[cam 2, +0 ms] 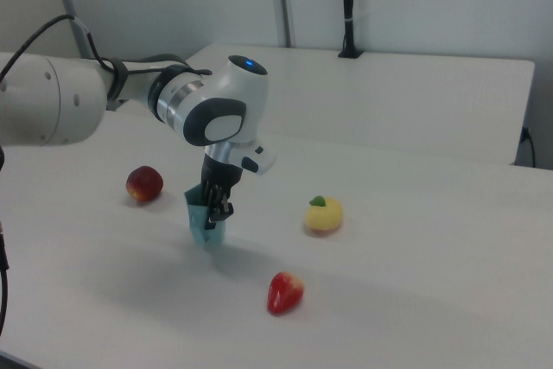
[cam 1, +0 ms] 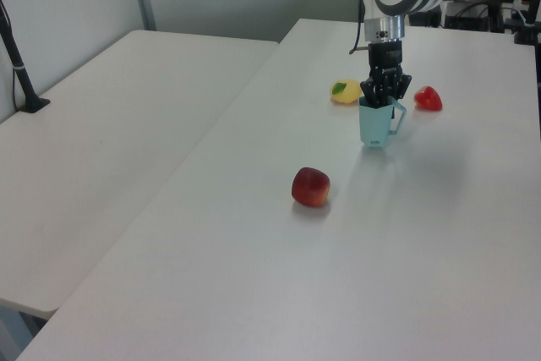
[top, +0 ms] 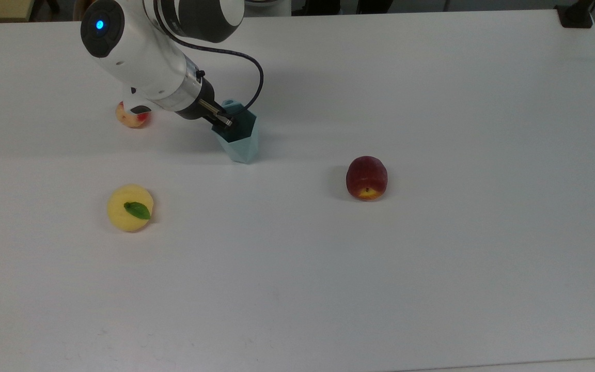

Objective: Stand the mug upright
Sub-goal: 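Lower the upright mug onto the table and open the gripper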

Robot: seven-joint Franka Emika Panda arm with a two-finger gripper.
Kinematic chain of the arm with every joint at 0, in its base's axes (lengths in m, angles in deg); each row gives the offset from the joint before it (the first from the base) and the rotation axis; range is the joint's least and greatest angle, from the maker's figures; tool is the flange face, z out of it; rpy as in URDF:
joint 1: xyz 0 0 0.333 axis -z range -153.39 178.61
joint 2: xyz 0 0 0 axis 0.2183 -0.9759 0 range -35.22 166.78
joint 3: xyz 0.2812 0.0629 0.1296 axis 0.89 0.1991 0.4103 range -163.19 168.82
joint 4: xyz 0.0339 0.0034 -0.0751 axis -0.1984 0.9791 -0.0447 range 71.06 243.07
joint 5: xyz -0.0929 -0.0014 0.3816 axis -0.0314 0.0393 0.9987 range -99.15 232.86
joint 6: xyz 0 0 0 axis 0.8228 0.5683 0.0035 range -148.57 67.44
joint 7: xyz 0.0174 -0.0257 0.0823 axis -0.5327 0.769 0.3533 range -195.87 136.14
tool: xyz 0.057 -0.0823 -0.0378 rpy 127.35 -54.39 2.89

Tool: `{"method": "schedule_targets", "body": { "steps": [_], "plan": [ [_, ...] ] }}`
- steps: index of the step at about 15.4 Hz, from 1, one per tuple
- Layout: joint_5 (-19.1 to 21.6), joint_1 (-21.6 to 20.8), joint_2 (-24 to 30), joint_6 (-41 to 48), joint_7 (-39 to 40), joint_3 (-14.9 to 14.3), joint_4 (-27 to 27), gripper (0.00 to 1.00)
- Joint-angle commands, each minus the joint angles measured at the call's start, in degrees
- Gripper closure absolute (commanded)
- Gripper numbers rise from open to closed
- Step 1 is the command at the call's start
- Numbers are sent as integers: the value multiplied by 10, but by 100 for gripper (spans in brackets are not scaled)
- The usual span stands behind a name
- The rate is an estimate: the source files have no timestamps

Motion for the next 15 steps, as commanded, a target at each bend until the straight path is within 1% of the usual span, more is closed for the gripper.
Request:
{"method": "schedule_targets", "body": {
  "steps": [1,3,8,9,10,11,13,15],
  "plan": [
    [13,-6,8,-15,8,-5,19,100],
    [13,-9,8,-33,6,-5,28,100],
    [13,-9,8,-39,6,-4,34,99],
    [13,-9,8,-36,5,-4,34,84],
    [13,-9,8,-33,5,-4,34,59],
    [13,-9,9,-33,4,-4,33,46],
    [13,-9,10,-32,4,-4,33,30],
    [13,-9,15,-30,4,-2,31,25]
  ]
}}
